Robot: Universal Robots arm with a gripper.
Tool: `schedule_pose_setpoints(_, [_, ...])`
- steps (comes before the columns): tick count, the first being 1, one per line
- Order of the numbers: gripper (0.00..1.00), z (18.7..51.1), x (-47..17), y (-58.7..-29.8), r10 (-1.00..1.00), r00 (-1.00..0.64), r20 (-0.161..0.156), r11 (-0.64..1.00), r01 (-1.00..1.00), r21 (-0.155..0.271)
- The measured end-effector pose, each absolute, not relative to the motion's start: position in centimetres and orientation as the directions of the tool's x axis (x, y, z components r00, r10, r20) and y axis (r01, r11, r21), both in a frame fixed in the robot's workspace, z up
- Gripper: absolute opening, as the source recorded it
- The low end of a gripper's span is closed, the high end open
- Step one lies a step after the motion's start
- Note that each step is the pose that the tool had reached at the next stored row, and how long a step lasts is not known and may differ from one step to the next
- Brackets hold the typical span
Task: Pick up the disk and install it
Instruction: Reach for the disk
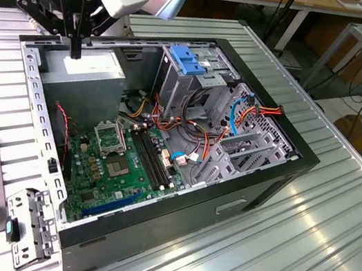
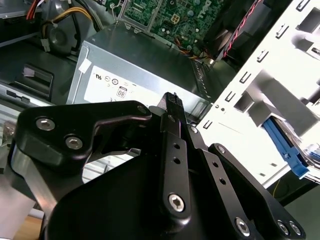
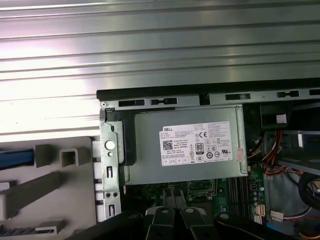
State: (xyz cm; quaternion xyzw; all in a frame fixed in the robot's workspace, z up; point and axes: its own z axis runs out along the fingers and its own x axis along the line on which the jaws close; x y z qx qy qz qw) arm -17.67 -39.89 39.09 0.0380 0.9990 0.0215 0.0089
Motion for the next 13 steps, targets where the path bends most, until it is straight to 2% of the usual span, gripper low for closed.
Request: schedule_pose_setpoints(13, [0.11, 39.0, -19.1, -39.9, 0.076, -0.997, -0.013, 0.996, 0.076, 0.044])
